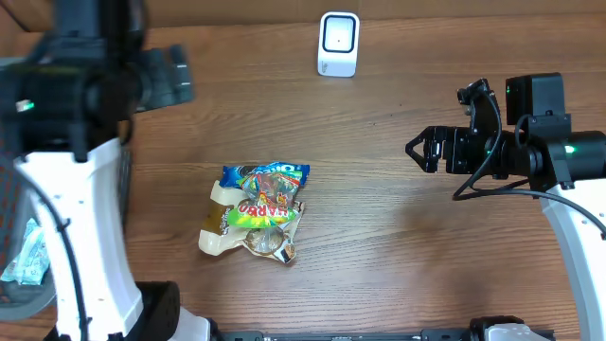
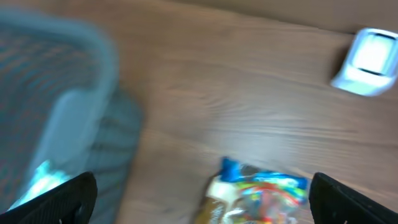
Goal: Scan the item barcode
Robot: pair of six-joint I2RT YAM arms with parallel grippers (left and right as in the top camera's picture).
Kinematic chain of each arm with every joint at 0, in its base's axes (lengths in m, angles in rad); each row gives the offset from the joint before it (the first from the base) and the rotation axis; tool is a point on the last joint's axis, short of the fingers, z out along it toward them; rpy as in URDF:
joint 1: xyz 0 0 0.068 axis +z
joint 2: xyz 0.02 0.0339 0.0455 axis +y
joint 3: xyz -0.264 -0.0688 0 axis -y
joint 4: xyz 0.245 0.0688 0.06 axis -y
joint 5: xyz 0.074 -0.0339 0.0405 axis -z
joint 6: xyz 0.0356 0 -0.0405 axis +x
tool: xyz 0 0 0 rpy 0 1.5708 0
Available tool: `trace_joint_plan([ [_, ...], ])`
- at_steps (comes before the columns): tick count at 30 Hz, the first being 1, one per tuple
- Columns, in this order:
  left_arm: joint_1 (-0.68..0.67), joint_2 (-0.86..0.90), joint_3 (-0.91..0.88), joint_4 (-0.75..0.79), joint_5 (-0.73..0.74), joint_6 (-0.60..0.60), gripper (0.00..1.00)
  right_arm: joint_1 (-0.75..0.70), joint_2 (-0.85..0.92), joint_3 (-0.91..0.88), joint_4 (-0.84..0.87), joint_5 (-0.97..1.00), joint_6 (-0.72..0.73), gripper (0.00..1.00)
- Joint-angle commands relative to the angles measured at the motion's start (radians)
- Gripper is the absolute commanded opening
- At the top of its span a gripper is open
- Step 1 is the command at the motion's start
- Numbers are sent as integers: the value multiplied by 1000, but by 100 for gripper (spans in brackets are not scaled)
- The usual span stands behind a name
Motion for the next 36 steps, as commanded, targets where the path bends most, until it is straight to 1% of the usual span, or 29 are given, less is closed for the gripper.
trace_joint_plan([
  [1,148,-23,19,-38,-54,-68,100,5,-3,6,5,-6,3,100],
  [5,350,-40,6,-38,-46,-166,100,5,-3,6,5,-6,2,100],
  [6,409,-41,6,-38,-34,-187,100,5,-3,6,3,-6,2,100],
  [7,496,-40,4,-38,-3,-201,100,5,-3,6,0,-6,3,100],
  [8,541,-40,-3,-38,11,-205,100,5,-3,6,-1,-6,2,100],
  [12,690,-40,-56,-38,-6,-271,100,5,-3,6,0,-6,2,100],
  [16,804,-39,-170,-5,-24,-334,100,5,-3,6,3,-6,2,100],
  [20,833,-39,-330,108,-24,-365,100,5,-3,6,8,-6,2,100],
  [27,830,-35,-624,371,-85,-365,100,5,-3,6,9,-6,2,100],
  [32,833,-34,-811,497,-95,-374,100,5,-3,6,14,-5,2,100],
  [36,832,-34,-962,631,-120,-372,100,5,-3,6,13,-5,2,100],
])
